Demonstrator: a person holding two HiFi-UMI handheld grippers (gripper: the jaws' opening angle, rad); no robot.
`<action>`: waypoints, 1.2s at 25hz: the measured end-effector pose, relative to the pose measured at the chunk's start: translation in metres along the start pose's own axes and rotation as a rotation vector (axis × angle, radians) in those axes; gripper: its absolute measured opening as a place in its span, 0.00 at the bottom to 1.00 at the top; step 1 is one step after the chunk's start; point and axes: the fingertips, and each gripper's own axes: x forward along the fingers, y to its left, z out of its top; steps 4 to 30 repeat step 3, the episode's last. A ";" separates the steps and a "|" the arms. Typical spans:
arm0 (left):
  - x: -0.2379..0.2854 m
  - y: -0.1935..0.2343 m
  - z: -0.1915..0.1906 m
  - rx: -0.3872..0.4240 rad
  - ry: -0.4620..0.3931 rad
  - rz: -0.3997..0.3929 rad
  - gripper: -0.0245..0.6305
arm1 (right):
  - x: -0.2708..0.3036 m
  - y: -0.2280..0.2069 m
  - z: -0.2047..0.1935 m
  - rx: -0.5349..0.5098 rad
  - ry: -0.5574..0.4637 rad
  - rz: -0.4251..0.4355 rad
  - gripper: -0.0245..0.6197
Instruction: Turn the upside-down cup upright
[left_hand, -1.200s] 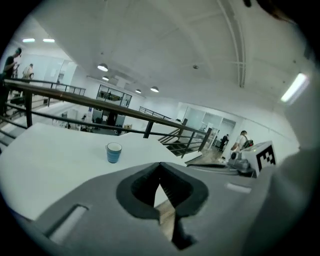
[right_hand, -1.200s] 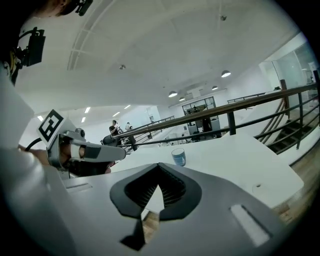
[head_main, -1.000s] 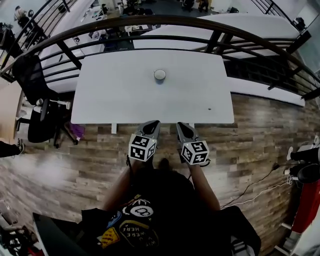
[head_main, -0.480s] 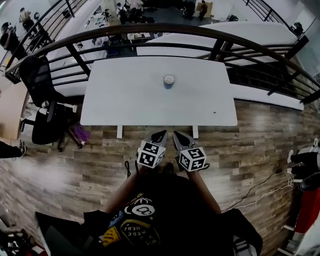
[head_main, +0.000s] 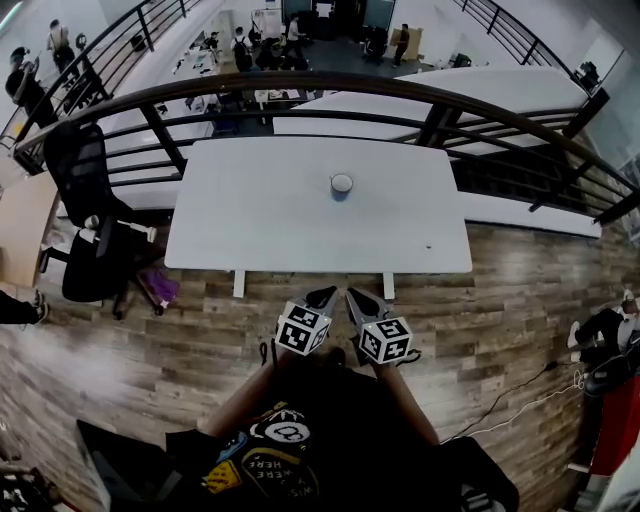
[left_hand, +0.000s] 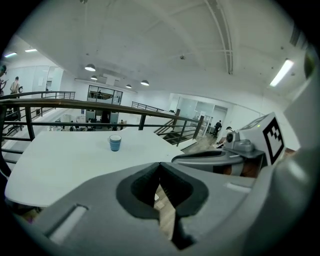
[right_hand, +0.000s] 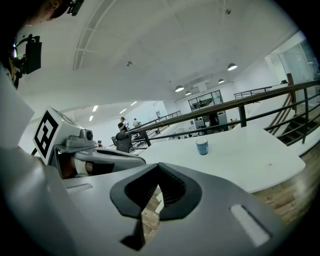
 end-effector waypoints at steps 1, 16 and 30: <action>0.000 -0.001 0.000 0.004 0.001 -0.005 0.04 | 0.000 0.000 -0.001 0.002 0.001 0.001 0.04; 0.001 -0.003 0.000 0.017 0.002 -0.014 0.04 | -0.001 0.001 -0.001 0.008 -0.002 0.002 0.04; 0.001 -0.003 0.000 0.017 0.002 -0.014 0.04 | -0.001 0.001 -0.001 0.008 -0.002 0.002 0.04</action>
